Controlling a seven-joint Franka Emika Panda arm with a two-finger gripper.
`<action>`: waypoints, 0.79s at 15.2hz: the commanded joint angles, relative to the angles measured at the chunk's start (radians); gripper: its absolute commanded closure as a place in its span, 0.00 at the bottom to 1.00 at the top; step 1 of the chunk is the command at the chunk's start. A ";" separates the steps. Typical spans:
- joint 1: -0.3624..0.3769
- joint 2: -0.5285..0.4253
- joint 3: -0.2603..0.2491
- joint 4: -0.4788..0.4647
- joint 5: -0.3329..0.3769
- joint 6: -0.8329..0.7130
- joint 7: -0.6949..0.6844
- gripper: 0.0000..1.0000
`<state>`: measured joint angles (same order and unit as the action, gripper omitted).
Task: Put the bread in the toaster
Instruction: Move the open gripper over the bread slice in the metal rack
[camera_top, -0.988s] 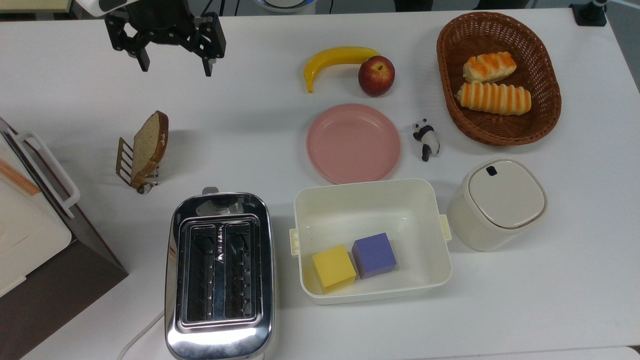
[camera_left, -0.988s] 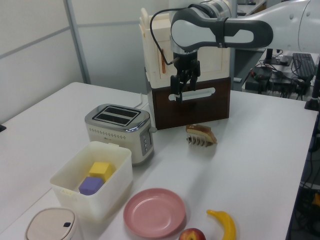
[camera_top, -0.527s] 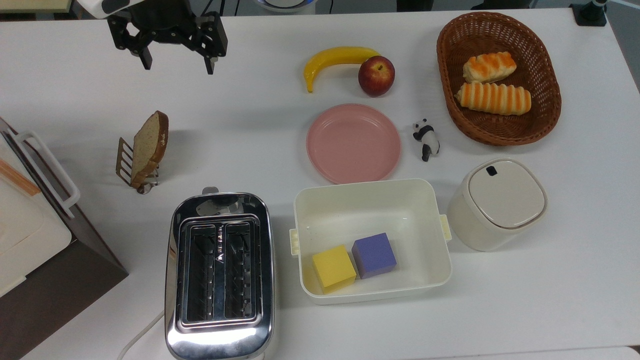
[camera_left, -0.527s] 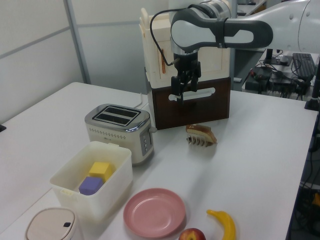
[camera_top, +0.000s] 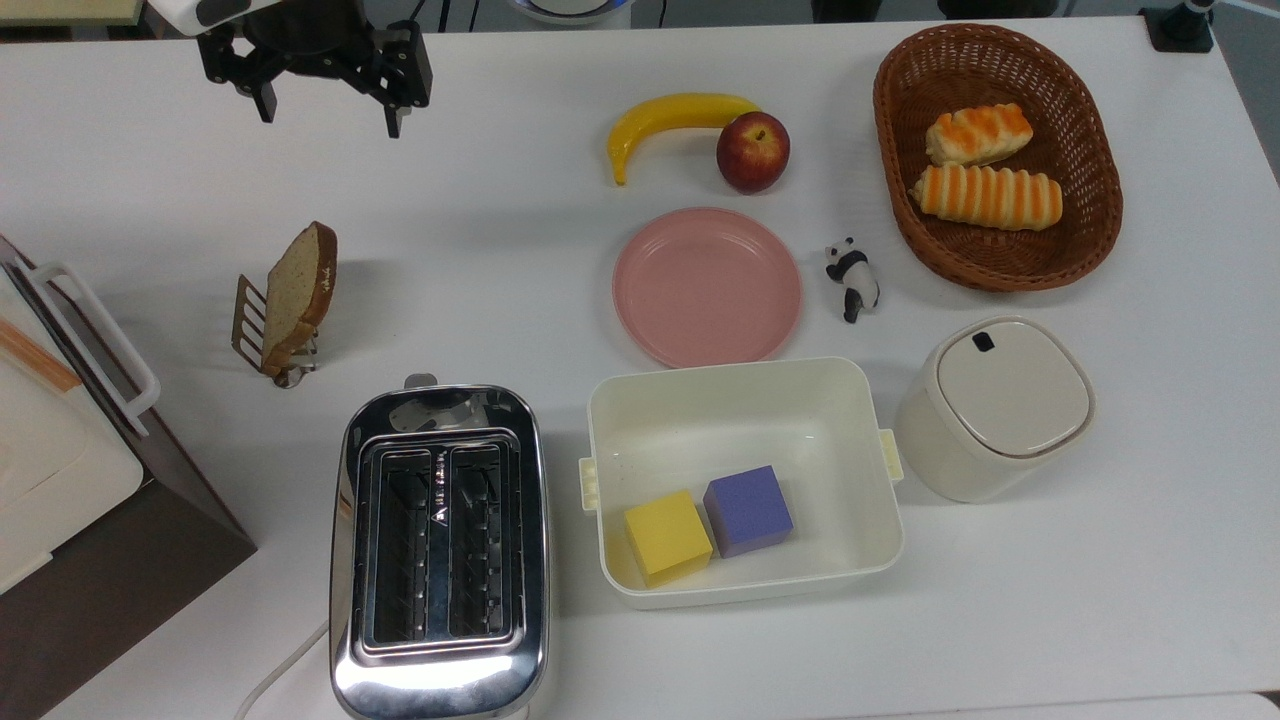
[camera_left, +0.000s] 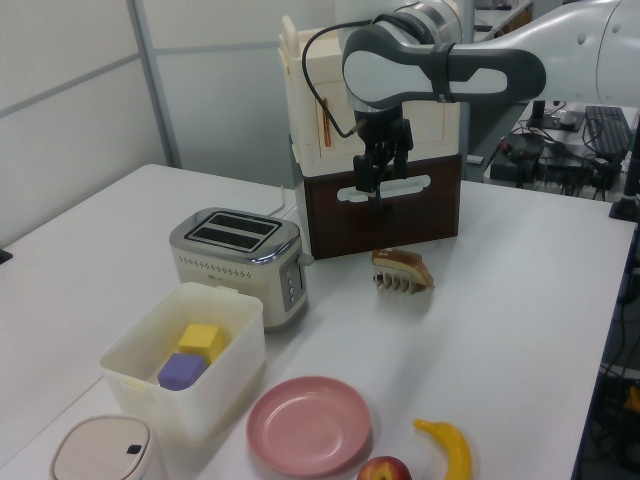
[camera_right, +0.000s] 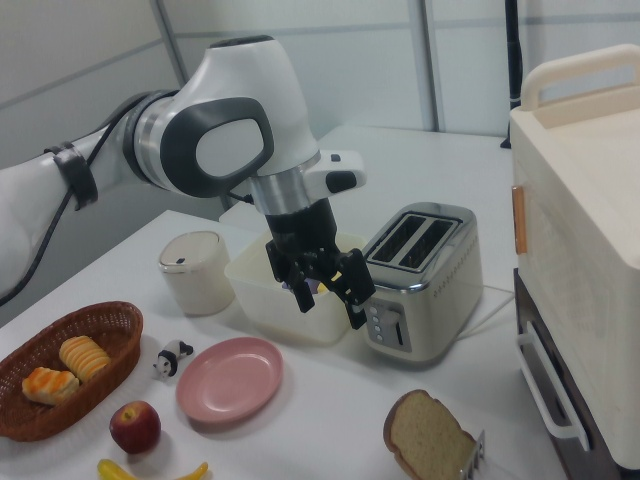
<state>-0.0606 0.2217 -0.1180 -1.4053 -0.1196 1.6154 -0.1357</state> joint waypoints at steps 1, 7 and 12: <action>-0.013 0.011 -0.005 -0.023 -0.009 -0.006 -0.021 0.00; -0.041 0.073 -0.005 -0.032 -0.020 -0.006 -0.022 0.00; -0.054 0.140 -0.005 -0.041 -0.049 0.086 -0.013 0.00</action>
<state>-0.1187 0.3387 -0.1189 -1.4292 -0.1492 1.6376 -0.1367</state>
